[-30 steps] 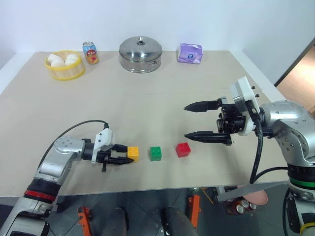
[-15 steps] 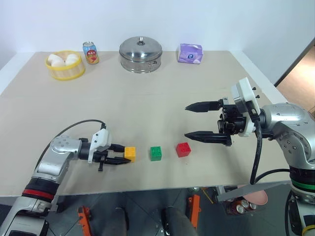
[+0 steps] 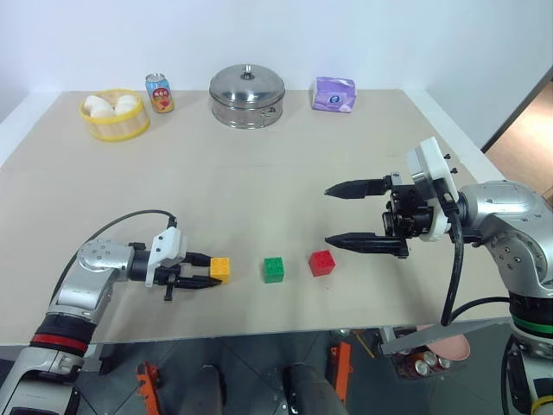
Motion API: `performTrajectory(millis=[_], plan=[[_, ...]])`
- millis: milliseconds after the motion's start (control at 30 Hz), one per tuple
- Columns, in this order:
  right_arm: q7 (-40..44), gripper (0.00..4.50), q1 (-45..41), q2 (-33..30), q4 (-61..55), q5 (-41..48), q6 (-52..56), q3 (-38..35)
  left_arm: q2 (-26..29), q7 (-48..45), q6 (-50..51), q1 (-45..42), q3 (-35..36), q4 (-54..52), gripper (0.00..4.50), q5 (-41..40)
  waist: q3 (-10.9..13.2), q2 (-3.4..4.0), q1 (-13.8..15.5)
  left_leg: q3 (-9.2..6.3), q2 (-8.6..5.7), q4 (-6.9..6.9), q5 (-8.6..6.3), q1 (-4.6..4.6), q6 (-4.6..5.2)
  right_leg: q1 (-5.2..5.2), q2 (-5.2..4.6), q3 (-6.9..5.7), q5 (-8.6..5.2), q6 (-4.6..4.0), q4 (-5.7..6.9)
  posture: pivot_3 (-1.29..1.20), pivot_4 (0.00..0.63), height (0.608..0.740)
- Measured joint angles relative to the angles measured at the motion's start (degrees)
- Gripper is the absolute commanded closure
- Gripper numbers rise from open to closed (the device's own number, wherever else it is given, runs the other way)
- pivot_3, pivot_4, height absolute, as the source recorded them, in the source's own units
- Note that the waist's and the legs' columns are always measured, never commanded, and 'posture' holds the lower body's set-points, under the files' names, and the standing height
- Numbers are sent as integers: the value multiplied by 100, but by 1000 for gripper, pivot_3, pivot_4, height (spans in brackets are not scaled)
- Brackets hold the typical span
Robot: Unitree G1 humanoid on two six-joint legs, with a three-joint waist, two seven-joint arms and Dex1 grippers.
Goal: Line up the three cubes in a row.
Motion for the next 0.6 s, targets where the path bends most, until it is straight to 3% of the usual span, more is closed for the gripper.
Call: performTrajectory(millis=[33,67,100,300,600], plan=[[0,0,0,0,0,-1,-1,0,0,-3,-31,0,-2,7,3211,6,0,0,0,0,0,0,0,0,0,0,0,0,0,0,0,0,150,739],[0,0,0,0,0,-3,-2,0,0,-8,-68,-1,-5,22,2399,14,0,0,0,0,0,0,0,0,0,0,0,0,0,0,0,0,150,739],[1,0,0,-1,0,-5,-3,1,2,-41,-76,-3,-15,49,1960,33,0,0,0,0,0,0,0,0,0,0,0,0,0,0,0,0,150,739],[2,0,0,-4,1,-28,-26,4,2,-160,-76,-2,-67,126,41,124,0,0,0,0,0,1,0,0,0,0,0,0,0,0,1,0,150,739],[52,0,31,-7,4,-59,-50,12,2,-211,-29,-3,-62,83,41,94,0,0,0,0,0,2,0,0,0,0,0,0,0,0,3,0,150,739]])
